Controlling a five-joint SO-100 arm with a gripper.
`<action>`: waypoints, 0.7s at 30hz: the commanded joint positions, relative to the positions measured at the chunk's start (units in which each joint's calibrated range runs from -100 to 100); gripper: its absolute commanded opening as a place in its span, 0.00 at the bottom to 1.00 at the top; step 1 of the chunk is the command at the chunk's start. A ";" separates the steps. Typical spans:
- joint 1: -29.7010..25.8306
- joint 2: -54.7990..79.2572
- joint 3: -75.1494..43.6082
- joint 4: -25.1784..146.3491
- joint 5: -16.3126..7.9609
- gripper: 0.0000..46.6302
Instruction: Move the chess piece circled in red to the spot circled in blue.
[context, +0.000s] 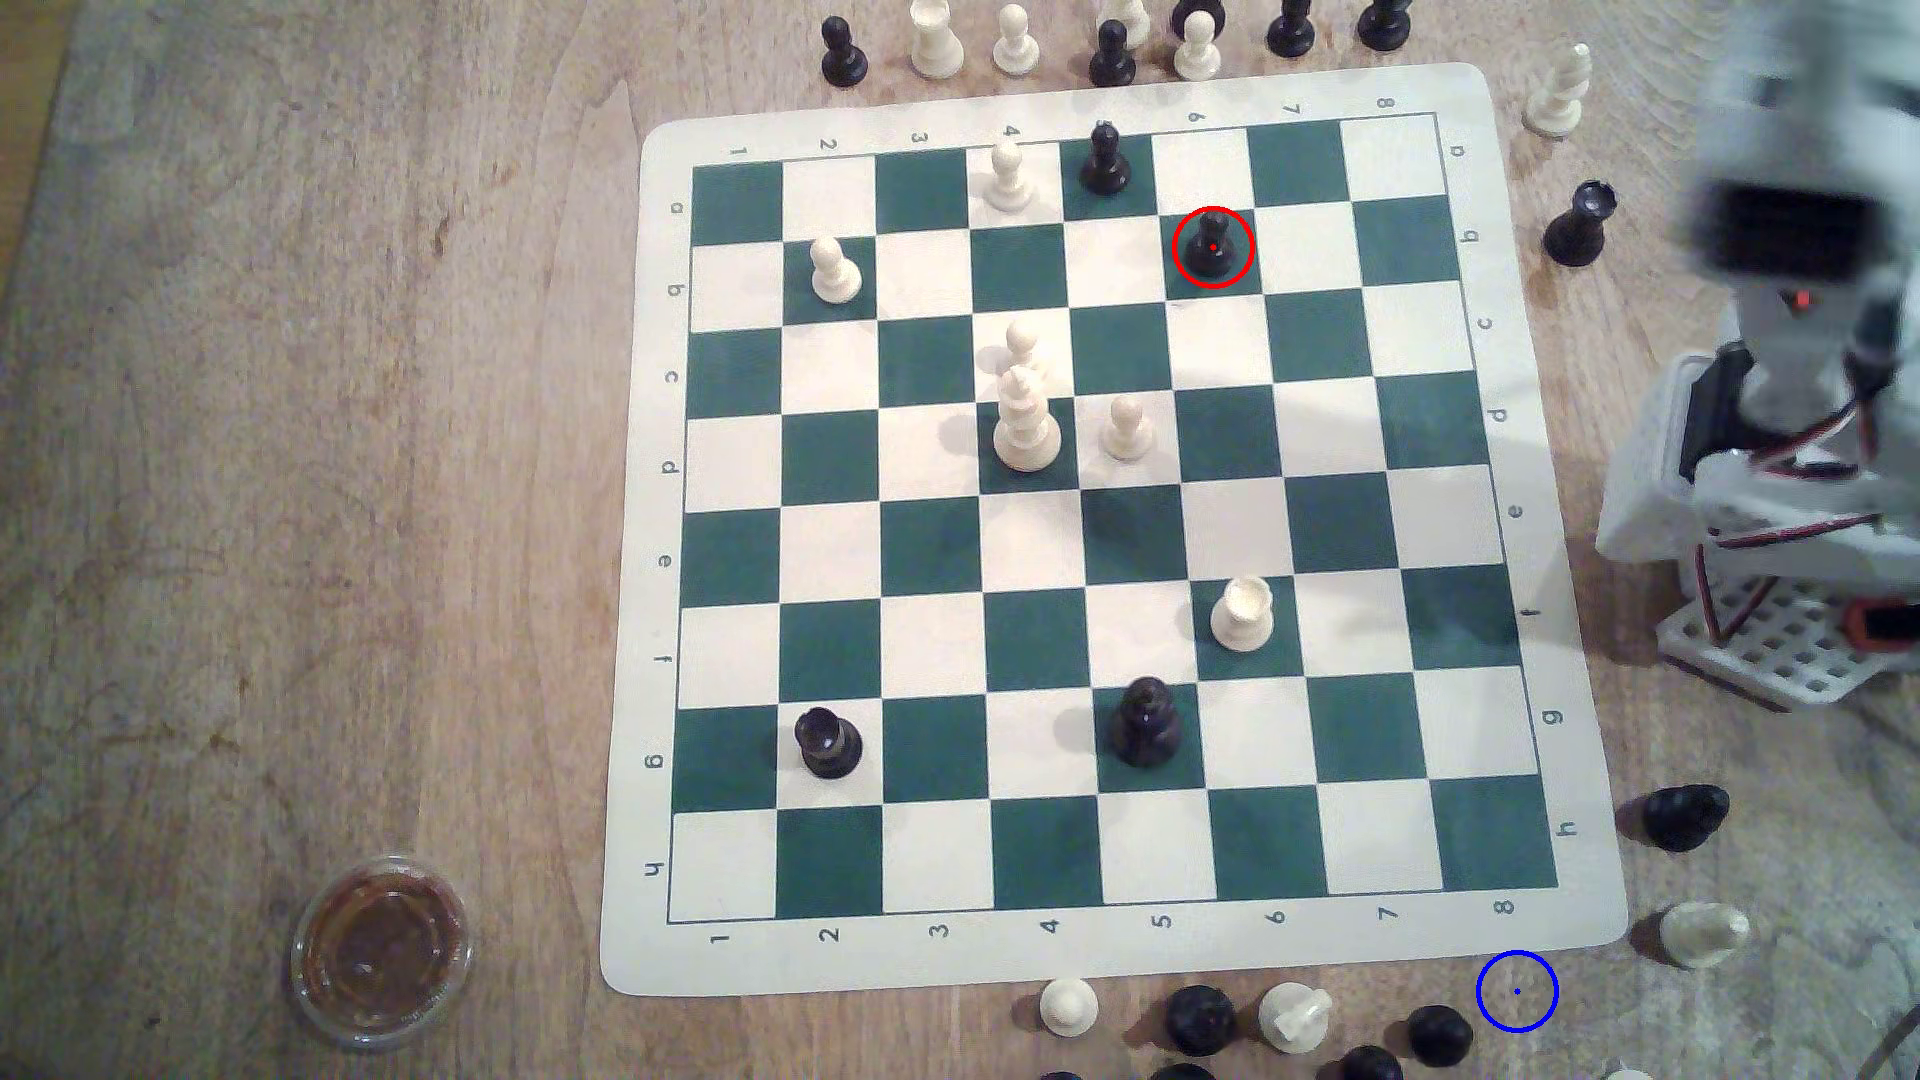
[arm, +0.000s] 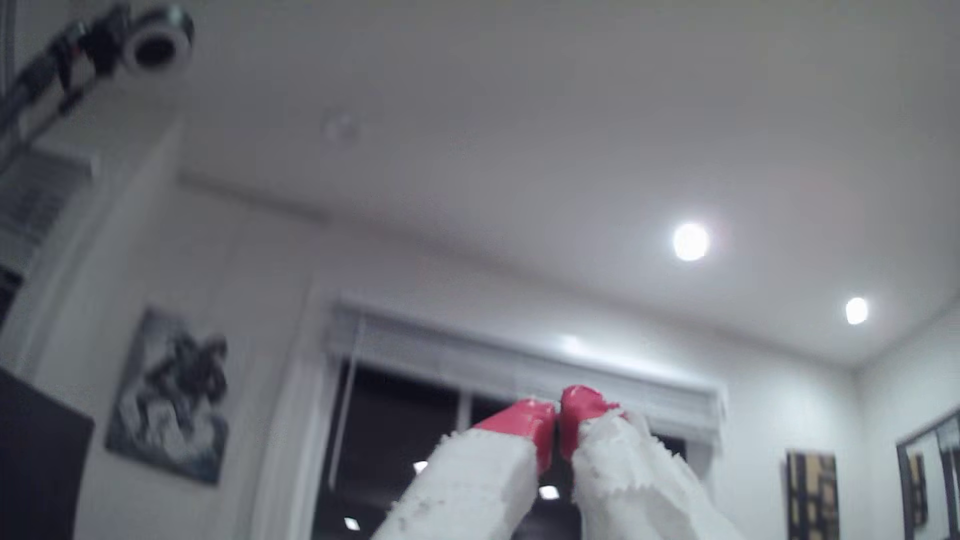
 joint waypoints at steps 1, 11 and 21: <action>6.80 0.06 -15.92 34.28 -0.10 0.00; 12.12 2.26 -23.99 74.16 -2.30 0.00; 10.40 22.21 -33.96 91.12 -10.06 0.09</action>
